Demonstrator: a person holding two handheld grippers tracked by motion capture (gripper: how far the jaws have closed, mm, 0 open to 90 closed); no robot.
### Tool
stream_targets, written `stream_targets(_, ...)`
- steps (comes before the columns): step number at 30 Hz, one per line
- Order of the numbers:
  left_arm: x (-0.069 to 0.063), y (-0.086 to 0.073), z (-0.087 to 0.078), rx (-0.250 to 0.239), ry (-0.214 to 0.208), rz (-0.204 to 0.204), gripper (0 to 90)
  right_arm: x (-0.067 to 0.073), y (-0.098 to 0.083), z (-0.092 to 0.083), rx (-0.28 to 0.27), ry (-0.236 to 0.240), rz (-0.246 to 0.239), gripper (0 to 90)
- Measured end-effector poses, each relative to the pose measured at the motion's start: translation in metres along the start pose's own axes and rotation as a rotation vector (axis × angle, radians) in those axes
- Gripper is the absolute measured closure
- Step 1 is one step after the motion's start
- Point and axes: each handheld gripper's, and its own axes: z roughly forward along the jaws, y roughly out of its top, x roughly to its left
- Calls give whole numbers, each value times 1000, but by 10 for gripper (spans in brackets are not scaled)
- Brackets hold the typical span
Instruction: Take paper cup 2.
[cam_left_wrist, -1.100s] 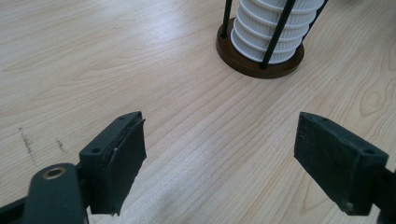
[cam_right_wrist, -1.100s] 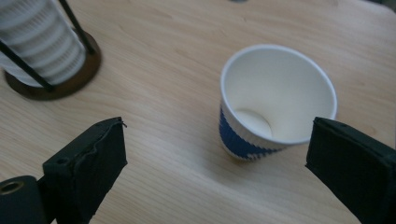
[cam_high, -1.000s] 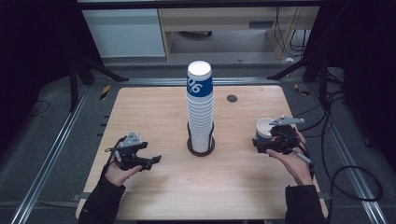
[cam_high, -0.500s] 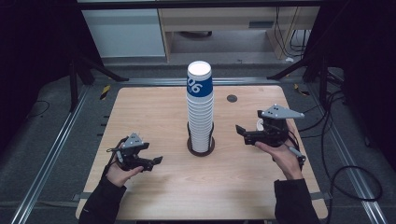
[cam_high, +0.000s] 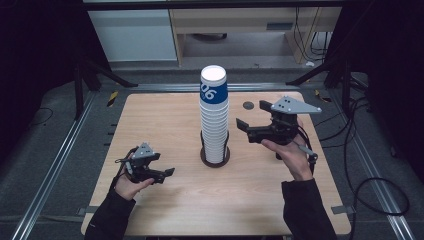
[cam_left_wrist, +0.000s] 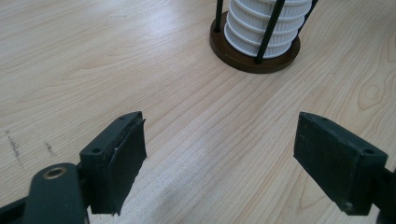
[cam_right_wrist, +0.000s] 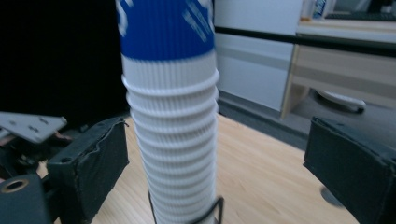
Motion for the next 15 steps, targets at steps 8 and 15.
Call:
stream_targets(8,1,0,0,-3,-3,-5,161,15,25,19,-28,55,-24,60)
stream_targets(15,1,0,0,-3,-4,-7,161,23,38,40,-29,66,-32,56)
